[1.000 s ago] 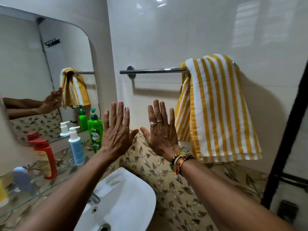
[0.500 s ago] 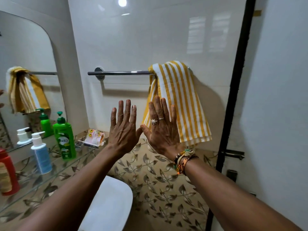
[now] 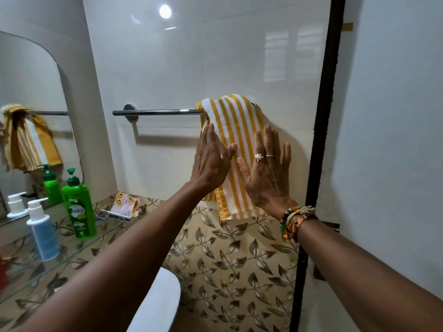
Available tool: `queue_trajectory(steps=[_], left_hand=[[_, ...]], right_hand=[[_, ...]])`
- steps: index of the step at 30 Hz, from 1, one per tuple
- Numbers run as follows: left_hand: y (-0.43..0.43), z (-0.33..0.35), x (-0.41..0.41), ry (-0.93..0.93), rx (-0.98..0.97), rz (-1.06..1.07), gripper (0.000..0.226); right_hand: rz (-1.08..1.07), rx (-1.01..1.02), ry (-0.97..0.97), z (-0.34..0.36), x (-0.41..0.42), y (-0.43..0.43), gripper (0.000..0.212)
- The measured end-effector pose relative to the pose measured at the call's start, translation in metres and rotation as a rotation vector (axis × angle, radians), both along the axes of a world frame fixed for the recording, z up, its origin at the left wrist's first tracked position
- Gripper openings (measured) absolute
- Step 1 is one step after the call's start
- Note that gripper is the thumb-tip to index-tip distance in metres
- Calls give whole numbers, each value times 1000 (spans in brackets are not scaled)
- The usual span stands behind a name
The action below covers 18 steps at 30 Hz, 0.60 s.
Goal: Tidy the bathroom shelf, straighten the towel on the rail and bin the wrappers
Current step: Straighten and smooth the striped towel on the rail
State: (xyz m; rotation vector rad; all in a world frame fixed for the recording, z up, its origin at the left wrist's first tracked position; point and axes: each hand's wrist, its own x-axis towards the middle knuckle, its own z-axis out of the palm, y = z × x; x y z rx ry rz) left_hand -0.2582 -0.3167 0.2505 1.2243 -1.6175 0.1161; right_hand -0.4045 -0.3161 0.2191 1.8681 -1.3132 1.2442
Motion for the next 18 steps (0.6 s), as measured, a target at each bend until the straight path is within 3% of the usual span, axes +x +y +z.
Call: queue_trajectory(steps=[6, 10, 14, 18], left_hand=[[-20, 14, -13, 538, 279, -84, 78], [-26, 17, -13, 752, 362, -198, 48], [-23, 25, -10, 1028, 365, -283, 33], [-22, 38, 4, 1176, 193, -256, 10]], right_hand=[[191, 247, -296, 10, -18, -22, 68], [359, 472, -560, 14, -22, -38, 68], [443, 512, -709, 14, -21, -45, 52], [529, 489, -739, 14, -15, -44, 59]])
